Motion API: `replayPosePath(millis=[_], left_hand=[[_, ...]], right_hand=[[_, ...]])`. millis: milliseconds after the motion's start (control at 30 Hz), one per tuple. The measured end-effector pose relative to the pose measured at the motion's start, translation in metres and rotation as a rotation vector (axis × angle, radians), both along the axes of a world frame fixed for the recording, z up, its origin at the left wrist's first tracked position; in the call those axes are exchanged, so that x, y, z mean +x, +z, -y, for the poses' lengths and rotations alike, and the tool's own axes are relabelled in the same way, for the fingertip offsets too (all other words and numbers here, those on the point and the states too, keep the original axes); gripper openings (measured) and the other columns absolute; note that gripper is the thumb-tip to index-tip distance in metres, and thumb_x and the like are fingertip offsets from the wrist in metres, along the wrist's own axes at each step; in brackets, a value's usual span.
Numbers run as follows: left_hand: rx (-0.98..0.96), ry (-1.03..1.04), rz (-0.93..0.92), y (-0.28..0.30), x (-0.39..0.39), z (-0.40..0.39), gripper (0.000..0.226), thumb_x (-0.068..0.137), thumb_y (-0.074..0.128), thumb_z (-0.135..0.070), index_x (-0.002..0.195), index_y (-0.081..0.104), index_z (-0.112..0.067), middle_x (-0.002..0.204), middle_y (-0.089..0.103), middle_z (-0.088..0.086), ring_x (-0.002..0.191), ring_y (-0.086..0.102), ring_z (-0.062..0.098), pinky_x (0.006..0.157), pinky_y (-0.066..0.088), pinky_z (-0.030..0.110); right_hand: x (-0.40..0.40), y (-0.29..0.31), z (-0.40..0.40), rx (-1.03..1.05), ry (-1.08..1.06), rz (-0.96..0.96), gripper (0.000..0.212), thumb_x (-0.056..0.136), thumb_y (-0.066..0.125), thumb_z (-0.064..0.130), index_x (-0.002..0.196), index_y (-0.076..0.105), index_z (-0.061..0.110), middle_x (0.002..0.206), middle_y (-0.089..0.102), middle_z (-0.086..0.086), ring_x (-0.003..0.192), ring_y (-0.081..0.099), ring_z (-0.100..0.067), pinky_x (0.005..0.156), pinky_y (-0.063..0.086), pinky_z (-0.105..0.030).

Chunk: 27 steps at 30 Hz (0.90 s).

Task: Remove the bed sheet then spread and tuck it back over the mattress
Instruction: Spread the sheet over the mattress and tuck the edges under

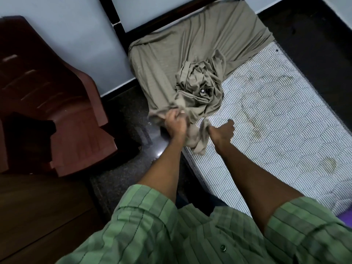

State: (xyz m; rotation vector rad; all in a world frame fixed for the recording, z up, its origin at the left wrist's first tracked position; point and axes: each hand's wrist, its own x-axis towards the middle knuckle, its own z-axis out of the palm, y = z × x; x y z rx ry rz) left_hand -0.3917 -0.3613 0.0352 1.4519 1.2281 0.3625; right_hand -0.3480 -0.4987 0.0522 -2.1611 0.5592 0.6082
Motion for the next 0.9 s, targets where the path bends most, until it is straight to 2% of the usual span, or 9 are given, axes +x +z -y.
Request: replayPosePath(millis=[100,167,200,300,400,567,733,800,900], left_hand=[[0.535,-0.716,-0.08,0.015,-0.007,0.023,0.028,0.09,0.065,-0.02,0.116,0.074,-0.026,0.142,0.056,-0.001,0.126,0.047,0.021,0.104,0.034,0.038],[0.634,-0.92,-0.082,0.013,-0.014,0.037,0.025,0.087,0.068,-0.025,0.11,0.077,-0.03,0.141,0.059,-0.005,0.123,0.052,0.021,0.103,0.038,0.04],[0.616,-0.943,-0.073,0.008,-0.019,0.043,0.023,0.085,0.069,-0.027,0.106,0.078,-0.03,0.134,0.064,-0.006,0.117,0.058,0.021,0.099,0.045,0.042],[0.489,-0.916,-0.033,-0.002,-0.033,0.051,0.021,0.08,0.066,-0.032,0.097,0.077,-0.027,0.123,0.069,-0.015,0.097,0.068,0.017,0.079,0.055,0.039],[0.457,-0.939,0.037,-0.003,-0.041,0.047,0.019,0.081,0.071,-0.024,0.098,0.08,-0.024,0.141,0.061,-0.017,0.114,0.067,0.012,0.09,0.053,0.029],[0.182,-0.677,0.005,-0.007,-0.045,0.045,0.018,0.083,0.075,-0.014,0.097,0.081,-0.025,0.108,0.076,-0.015,0.1,0.069,-0.002,0.093,0.057,0.029],[0.054,-0.339,-0.084,-0.011,-0.034,0.027,0.02,0.086,0.07,-0.012,0.101,0.075,-0.024,0.101,0.076,-0.011,0.092,0.07,0.006,0.084,0.053,0.02],[-0.173,-0.25,-0.131,-0.02,-0.031,0.019,0.032,0.085,0.075,-0.019,0.117,0.069,-0.019,0.112,0.073,-0.003,0.102,0.068,0.013,0.092,0.052,0.024],[-0.481,-0.173,-0.152,-0.035,-0.029,0.01,0.061,0.074,0.081,-0.043,0.125,0.062,-0.015,0.117,0.072,0.003,0.108,0.069,0.021,0.095,0.057,0.035]], right_hand=[[0.006,0.006,-0.002,0.458,-0.055,0.117,0.045,0.084,0.066,0.029,0.126,0.064,0.012,0.123,0.067,-0.011,0.111,0.064,-0.025,0.095,0.055,-0.044],[0.012,0.017,-0.009,0.695,-0.052,-0.052,0.029,0.094,0.06,0.032,0.105,0.072,0.007,0.097,0.075,-0.01,0.086,0.072,-0.02,0.07,0.061,-0.033],[0.014,0.021,-0.012,0.655,0.022,-0.1,0.025,0.095,0.062,0.029,0.099,0.071,0.006,0.088,0.074,-0.009,0.076,0.072,-0.017,0.059,0.057,-0.028],[0.016,0.008,-0.01,0.392,0.154,-0.09,0.004,0.089,0.064,0.007,0.086,0.063,0.005,0.075,0.064,-0.009,0.066,0.064,-0.019,0.048,0.048,-0.023],[0.017,-0.004,-0.001,0.408,0.032,-0.107,0.018,0.095,0.053,-0.001,0.082,0.059,0.008,0.071,0.06,-0.007,0.059,0.059,-0.016,0.046,0.047,-0.023],[0.001,-0.019,-0.001,0.461,-0.02,-0.145,0.021,0.104,0.046,0.001,0.096,0.064,0.007,0.087,0.067,-0.012,0.072,0.066,-0.019,0.059,0.057,-0.027],[-0.005,-0.027,-0.001,0.434,-0.076,-0.049,0.02,0.103,0.048,0.003,0.101,0.067,0.01,0.083,0.067,-0.005,0.07,0.061,-0.016,0.06,0.055,-0.024],[-0.005,-0.027,0.001,0.487,-0.062,-0.099,0.021,0.1,0.052,0.005,0.099,0.07,0.014,0.085,0.07,-0.005,0.07,0.062,-0.014,0.06,0.054,-0.025],[-0.002,-0.028,0.002,0.554,0.022,-0.218,0.022,0.091,0.057,0.012,0.101,0.075,0.019,0.102,0.075,-0.008,0.089,0.067,-0.021,0.078,0.057,-0.037]])
